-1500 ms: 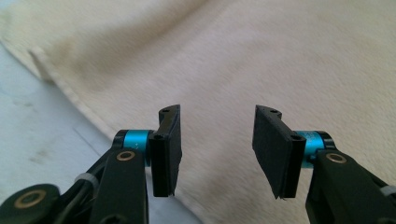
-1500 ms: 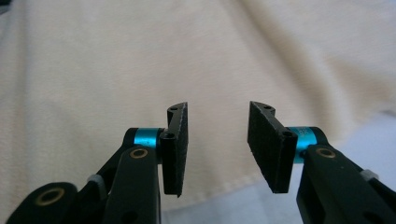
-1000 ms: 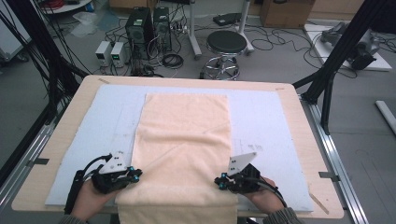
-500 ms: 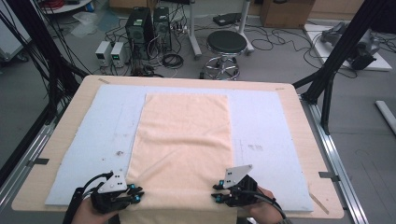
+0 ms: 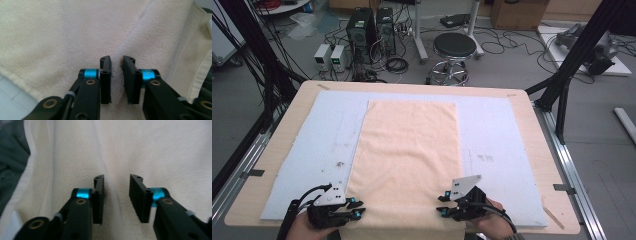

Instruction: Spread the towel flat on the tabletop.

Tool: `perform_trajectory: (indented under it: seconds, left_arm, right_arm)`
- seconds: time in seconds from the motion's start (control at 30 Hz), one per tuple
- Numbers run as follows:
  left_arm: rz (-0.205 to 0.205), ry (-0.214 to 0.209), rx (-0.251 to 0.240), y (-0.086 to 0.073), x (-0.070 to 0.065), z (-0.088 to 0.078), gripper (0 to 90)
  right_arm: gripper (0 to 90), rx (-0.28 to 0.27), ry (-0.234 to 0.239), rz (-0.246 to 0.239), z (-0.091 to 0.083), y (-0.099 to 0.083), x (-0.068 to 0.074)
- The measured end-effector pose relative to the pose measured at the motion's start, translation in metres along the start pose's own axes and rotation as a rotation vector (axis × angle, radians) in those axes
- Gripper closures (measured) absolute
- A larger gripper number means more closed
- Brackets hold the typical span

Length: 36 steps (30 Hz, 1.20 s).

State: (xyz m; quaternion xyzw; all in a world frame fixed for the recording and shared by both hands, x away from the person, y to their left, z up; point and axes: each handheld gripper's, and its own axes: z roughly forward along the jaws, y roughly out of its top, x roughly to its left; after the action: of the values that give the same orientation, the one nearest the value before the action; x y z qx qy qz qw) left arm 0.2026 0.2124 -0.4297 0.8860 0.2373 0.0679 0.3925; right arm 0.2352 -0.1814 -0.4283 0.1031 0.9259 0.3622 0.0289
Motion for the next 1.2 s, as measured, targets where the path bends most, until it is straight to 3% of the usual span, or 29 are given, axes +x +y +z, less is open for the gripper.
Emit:
perform_trajectory:
  seconds: [0.03, 0.17, 0.27, 0.33, 0.4, 0.47, 0.53, 0.63, 0.7, 0.87, 0.93, 1.03, 1.07, 1.13, 1.2]
  left_arm:
    - [0.0, 0.005, -0.009, 0.002, 0.0, -0.001, 82.9]
    - [-0.035, 0.027, -0.067, 0.011, 0.015, -0.007, 84.1]
    - [-0.1, 0.092, -0.124, 0.025, 0.036, -0.005, 84.1]
    - [-0.132, 0.162, -0.145, 0.037, 0.048, 0.003, 84.1]
    - [-0.151, 0.21, -0.125, 0.049, 0.06, 0.017, 83.3]
    - [-0.168, 0.276, -0.103, 0.056, 0.066, 0.029, 72.8]
    - [-0.18, 0.263, -0.124, 0.056, 0.066, 0.028, 62.6]
    - [-0.131, 0.254, -0.131, 0.049, 0.055, 0.019, 55.7]
    - [-0.082, 0.245, -0.128, 0.04, 0.042, 0.011, 54.9]
    - [-0.005, 0.202, -0.088, 0.012, 0.009, -0.005, 53.7]
    - [0.003, 0.167, -0.066, 0.005, 0.005, -0.004, 54.2]
    - [0.012, 0.099, -0.001, -0.004, 0.002, 0.008, 59.1]
    - [0.02, 0.094, -0.028, -0.006, 0.001, 0.007, 61.1]
    - [0.024, 0.071, -0.023, -0.005, 0.001, 0.007, 79.5]
    - [0.034, 0.07, -0.006, -0.004, -0.003, 0.006, 85.3]
  right_arm:
    - [84.0, 0.001, 0.03, -0.016, 0.003, 0.001, -0.001]
    - [85.5, -0.023, -0.007, -0.025, -0.007, 0.011, -0.008]
    - [85.6, -0.038, -0.089, 0.0, -0.015, 0.017, -0.026]
    - [85.5, -0.045, -0.146, 0.032, -0.015, 0.022, -0.041]
    - [85.0, -0.03, -0.213, 0.058, -0.011, 0.023, -0.057]
    - [76.0, -0.007, -0.256, 0.112, -0.006, 0.019, -0.072]
    - [71.4, -0.017, -0.255, 0.143, -0.009, 0.016, -0.075]
    - [68.4, -0.078, -0.241, 0.102, -0.022, 0.013, -0.06]
    - [66.6, -0.101, -0.204, 0.076, -0.029, 0.009, -0.045]
    - [61.1, -0.073, -0.144, 0.015, -0.028, -0.003, -0.012]
    - [59.2, -0.042, -0.108, 0.008, -0.023, -0.008, -0.004]
    - [60.8, 0.011, -0.075, 0.006, -0.009, -0.013, 0.002]
    - [65.2, 0.015, -0.066, 0.013, -0.005, -0.014, 0.002]
    - [80.5, -0.016, -0.036, 0.031, -0.003, -0.015, 0.001]
    - [85.8, -0.012, -0.022, 0.012, -0.003, -0.014, 0.003]
